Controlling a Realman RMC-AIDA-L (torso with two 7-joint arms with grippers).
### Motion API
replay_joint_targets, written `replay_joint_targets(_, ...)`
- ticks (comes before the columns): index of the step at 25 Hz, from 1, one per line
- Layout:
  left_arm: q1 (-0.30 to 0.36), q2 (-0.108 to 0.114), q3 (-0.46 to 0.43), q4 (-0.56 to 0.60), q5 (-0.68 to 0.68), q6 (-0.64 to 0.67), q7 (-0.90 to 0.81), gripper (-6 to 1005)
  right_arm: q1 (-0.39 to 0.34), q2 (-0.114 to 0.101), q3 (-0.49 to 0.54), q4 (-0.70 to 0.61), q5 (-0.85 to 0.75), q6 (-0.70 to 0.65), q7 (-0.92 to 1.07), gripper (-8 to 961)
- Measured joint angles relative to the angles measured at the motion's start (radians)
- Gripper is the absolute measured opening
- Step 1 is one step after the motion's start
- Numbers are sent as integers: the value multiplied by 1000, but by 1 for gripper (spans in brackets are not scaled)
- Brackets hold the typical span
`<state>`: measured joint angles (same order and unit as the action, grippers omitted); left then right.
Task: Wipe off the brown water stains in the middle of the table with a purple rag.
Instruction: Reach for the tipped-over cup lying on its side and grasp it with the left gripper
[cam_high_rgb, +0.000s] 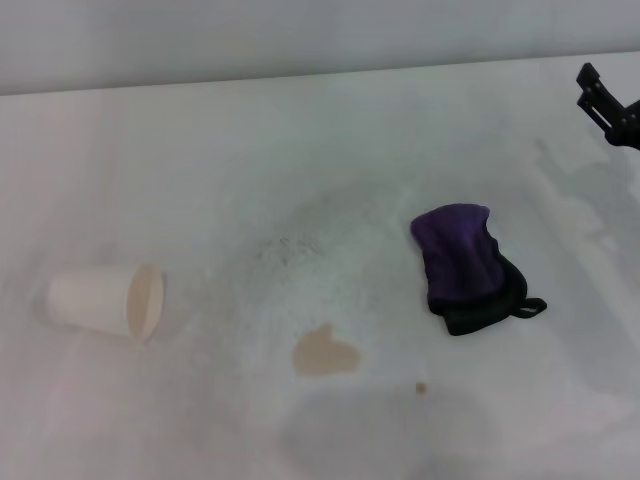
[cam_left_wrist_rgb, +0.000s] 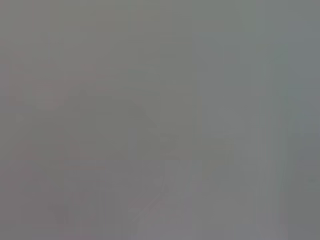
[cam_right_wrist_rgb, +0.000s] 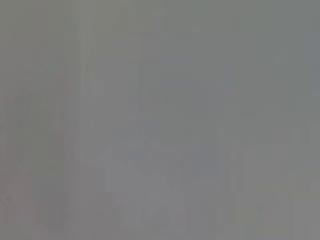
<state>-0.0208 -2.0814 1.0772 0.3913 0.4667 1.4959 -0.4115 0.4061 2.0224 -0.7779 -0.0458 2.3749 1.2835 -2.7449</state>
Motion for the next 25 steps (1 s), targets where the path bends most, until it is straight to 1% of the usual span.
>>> replay_joint_targets(4, 4, -2, 0, -27, -31, -3, -45, 828, -19, -6, 0, -1, 0, -2, 30, 874)
replay_joint_targets(8, -14, 2, 1, -79, -50, -17, -56, 829, -27, -9, -4, -8, -4, -3, 24, 874)
replay_joint_targets(15, -93, 1, 2, -173, -51, -27, -43, 830, -40, -10, -1, -28, -4, 5, 14, 874)
replay_joint_targets(21, -144, 2, 0, -202, -89, -31, -17, 830, -51, -9, 1, -17, -1, 40, 23, 873)
replay_joint_targets(23, -160, 8, 9, -201, -76, -40, -20, 830, -52, -8, 1, -9, -1, 53, 24, 873)
replay_joint_targets(25, -177, 20, 29, -178, -24, -67, -40, 830, -53, -8, 1, -4, 0, 56, 27, 873)
